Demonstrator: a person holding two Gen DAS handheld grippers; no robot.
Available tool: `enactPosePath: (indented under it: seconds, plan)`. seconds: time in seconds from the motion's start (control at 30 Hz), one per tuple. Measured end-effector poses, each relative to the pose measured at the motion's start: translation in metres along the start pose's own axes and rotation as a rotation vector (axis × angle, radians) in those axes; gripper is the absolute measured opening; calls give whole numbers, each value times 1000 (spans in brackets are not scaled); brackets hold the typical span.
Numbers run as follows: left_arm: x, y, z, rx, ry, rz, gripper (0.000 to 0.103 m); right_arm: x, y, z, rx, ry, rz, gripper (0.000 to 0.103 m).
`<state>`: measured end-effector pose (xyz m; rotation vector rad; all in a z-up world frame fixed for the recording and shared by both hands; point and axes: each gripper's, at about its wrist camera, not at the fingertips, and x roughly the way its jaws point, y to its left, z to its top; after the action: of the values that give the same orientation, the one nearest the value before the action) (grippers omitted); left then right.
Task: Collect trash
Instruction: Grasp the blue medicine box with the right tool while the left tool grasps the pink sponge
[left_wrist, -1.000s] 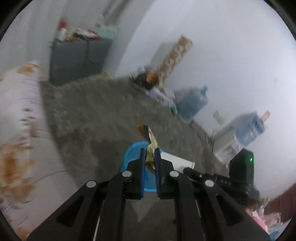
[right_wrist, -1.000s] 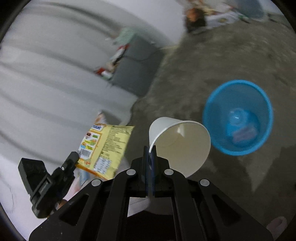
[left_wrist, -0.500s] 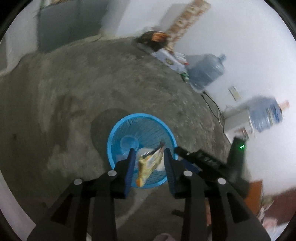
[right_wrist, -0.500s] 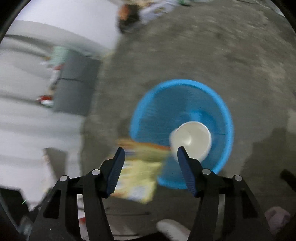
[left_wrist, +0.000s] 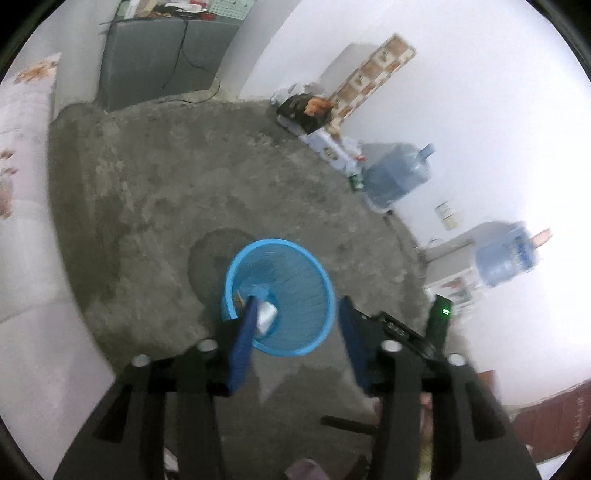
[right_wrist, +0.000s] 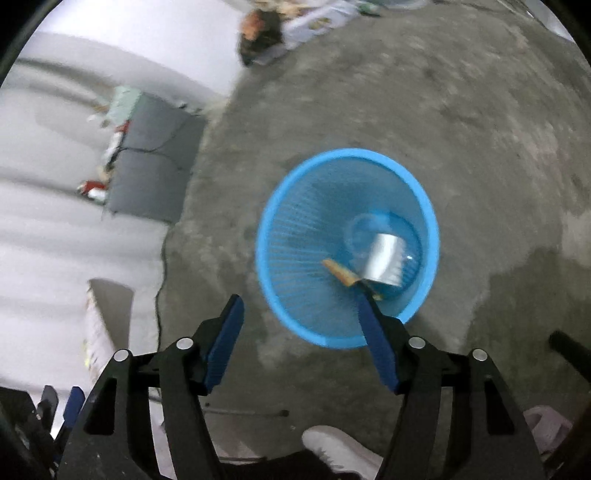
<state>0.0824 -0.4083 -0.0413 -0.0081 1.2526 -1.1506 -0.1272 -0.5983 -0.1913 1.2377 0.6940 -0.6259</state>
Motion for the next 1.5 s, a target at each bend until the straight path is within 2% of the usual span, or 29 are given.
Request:
enactPosePath:
  seconds: [0.1,0.23,0.3,0.4,0.5,0.7,0.8,0.87,0.9,1.0,1.07,1.2,1.3,1.37,1.43,1.5]
  plan:
    - [-44,16,-6,-65,-29,-43,54,-10,28,-4,-70,4,49,66]
    - [-119,51,-22,-108,-166,2,58,-19,77,-19,-171,28,151,70]
    - [-152,70,-31,-129,-236,48,58,-17,99,-29,-220,52,188,72]
    - [-205,103,-58,-155,-362,157,59,-12,136,-48,-300,102,241,73]
    - [-242,127,-86,-163,-442,266,59,-7,172,-69,-393,146,267,74]
    - [-302,161,-123,-127,-529,408,59,1,257,-122,-638,227,279,76]
    - [-333,179,-119,-135,-516,415,60,8,296,-144,-738,265,301,79]
    - [-348,196,-105,-178,-485,387,63,16,326,-163,-795,296,312,80]
    - [-355,210,-96,-216,-445,353,63,19,337,-169,-814,304,318,80]
    - [-357,241,-73,-325,-382,302,63,34,371,-195,-886,332,328,83]
    - [-355,254,-63,-369,-363,299,63,44,388,-209,-919,357,328,83]
    - [-348,277,-42,-417,-328,264,62,64,413,-233,-972,399,323,83]
    - [-345,291,-29,-460,-307,230,57,80,430,-250,-1008,418,314,83]
    - [-340,298,-21,-465,-278,229,58,88,437,-257,-1024,423,297,83]
    - [-335,308,-15,-507,-245,264,57,96,443,-264,-1049,432,287,83]
    - [-330,318,-13,-554,-217,264,57,103,448,-269,-1068,430,276,83]
